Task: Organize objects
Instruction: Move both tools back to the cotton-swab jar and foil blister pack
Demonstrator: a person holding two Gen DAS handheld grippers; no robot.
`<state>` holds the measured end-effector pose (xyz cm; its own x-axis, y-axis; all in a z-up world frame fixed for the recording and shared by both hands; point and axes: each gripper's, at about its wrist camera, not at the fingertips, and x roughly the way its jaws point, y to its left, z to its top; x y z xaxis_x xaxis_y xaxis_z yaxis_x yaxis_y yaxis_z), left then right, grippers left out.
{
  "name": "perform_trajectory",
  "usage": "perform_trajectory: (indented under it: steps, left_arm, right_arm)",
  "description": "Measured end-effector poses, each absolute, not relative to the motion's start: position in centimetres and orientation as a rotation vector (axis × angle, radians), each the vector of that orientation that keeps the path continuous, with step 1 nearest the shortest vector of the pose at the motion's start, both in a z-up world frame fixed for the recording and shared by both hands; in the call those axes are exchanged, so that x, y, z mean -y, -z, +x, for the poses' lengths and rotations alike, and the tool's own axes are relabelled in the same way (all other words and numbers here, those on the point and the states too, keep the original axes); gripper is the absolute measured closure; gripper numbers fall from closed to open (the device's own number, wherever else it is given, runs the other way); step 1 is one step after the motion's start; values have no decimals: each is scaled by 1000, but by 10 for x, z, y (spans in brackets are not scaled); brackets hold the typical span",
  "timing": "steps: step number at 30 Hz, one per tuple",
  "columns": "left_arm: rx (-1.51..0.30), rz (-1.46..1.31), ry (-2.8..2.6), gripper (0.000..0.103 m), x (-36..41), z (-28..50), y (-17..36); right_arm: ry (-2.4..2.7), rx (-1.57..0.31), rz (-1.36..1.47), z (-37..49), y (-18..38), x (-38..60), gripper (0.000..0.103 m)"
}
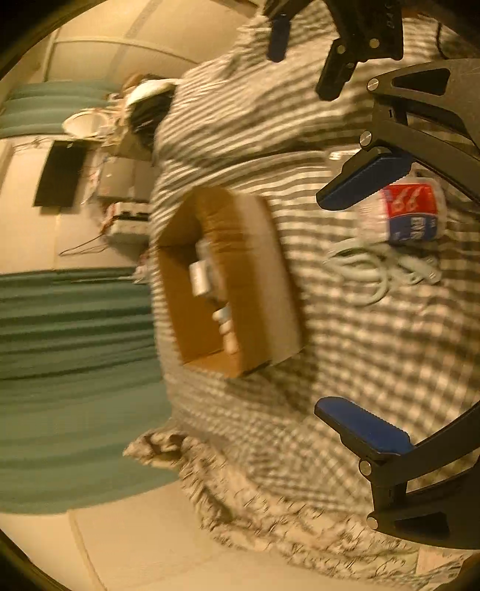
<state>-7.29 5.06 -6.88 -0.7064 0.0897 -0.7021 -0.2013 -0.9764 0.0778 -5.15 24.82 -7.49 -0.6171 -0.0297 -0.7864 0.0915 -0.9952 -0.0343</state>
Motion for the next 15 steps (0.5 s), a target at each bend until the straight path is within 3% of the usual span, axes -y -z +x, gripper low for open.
perform_trajectory:
  steps: [7, 15]
  left_arm:
    - [-261, -1273, -2602, 0, -76, -56, 132]
    - [-297, -1277, -2504, 7, -97, -45, 153]
  right_arm:
    - [2726, -161, 1408, -50, 110, -237, 8]
    - [2740, -153, 1428, -49, 118, -239, 8]
